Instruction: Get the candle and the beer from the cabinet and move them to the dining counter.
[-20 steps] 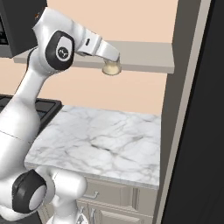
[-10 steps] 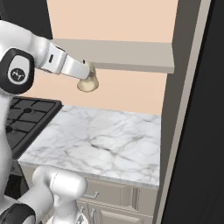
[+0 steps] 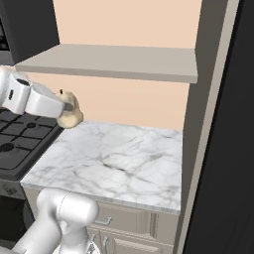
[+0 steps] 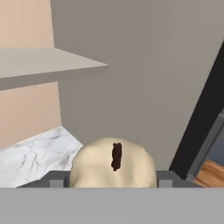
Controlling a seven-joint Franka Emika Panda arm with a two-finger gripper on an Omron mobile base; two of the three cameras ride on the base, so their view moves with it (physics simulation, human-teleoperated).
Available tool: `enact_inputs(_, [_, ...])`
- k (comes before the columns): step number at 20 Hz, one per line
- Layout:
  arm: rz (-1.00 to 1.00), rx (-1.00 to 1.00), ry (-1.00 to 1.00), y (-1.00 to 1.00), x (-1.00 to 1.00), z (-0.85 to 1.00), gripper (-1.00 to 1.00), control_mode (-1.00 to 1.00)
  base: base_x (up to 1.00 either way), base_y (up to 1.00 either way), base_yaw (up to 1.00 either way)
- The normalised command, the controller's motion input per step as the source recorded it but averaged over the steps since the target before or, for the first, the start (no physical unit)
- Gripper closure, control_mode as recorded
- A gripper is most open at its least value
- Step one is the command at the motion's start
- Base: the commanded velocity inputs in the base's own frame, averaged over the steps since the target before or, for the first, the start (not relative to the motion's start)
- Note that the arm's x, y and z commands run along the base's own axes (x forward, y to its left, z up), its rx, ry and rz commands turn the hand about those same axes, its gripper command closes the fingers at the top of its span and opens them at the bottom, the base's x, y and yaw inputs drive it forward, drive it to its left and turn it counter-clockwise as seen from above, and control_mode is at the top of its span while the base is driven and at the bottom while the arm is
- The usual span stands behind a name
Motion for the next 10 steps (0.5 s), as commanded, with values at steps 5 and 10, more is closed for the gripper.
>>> enact_inputs(5, [0.0,0.0,0.0,0.04,-0.13,-0.01,1.0,-1.0,0.0,0.0,0.0])
enact_inputs(10, [0.0,0.0,0.0,0.0,0.0,0.0,1.0,1.0,-0.16,0.26,0.16])
